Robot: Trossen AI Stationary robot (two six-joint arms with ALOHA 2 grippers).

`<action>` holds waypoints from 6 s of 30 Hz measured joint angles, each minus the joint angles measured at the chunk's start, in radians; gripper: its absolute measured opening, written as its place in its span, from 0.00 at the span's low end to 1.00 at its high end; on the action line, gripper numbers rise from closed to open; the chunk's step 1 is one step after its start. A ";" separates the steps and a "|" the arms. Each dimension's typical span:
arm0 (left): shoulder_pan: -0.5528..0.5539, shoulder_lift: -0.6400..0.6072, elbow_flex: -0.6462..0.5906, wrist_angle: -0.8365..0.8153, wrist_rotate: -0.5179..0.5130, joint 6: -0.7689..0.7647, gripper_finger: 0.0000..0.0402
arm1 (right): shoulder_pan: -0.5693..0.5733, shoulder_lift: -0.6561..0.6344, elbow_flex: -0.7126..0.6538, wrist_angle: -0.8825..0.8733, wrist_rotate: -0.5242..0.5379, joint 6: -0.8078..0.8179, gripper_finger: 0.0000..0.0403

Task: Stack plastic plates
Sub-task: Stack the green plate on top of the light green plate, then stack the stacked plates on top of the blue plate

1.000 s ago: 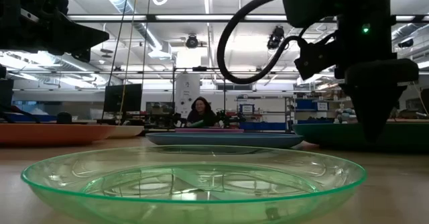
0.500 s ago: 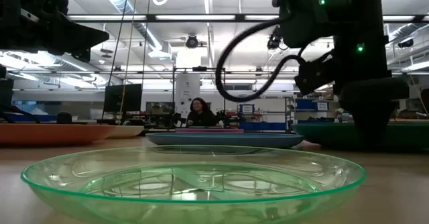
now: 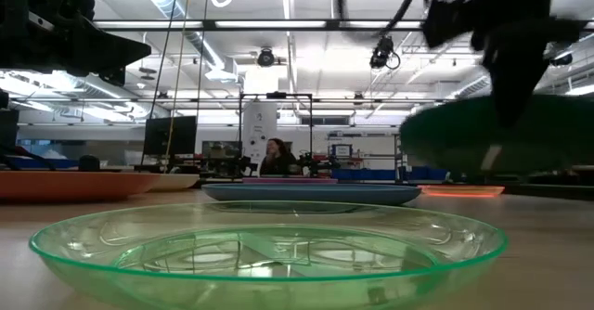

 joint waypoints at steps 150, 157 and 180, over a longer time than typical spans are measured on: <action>0.000 0.000 0.000 0.000 0.000 0.000 0.03 | 0.334 -0.049 -0.299 0.518 0.006 0.094 0.46; 0.000 0.000 0.000 0.000 0.000 0.000 0.03 | 0.334 -0.082 -0.091 0.355 0.127 0.008 0.46; 0.000 0.000 0.000 0.001 0.000 0.000 0.03 | 0.109 0.223 0.385 0.341 0.099 -0.407 0.43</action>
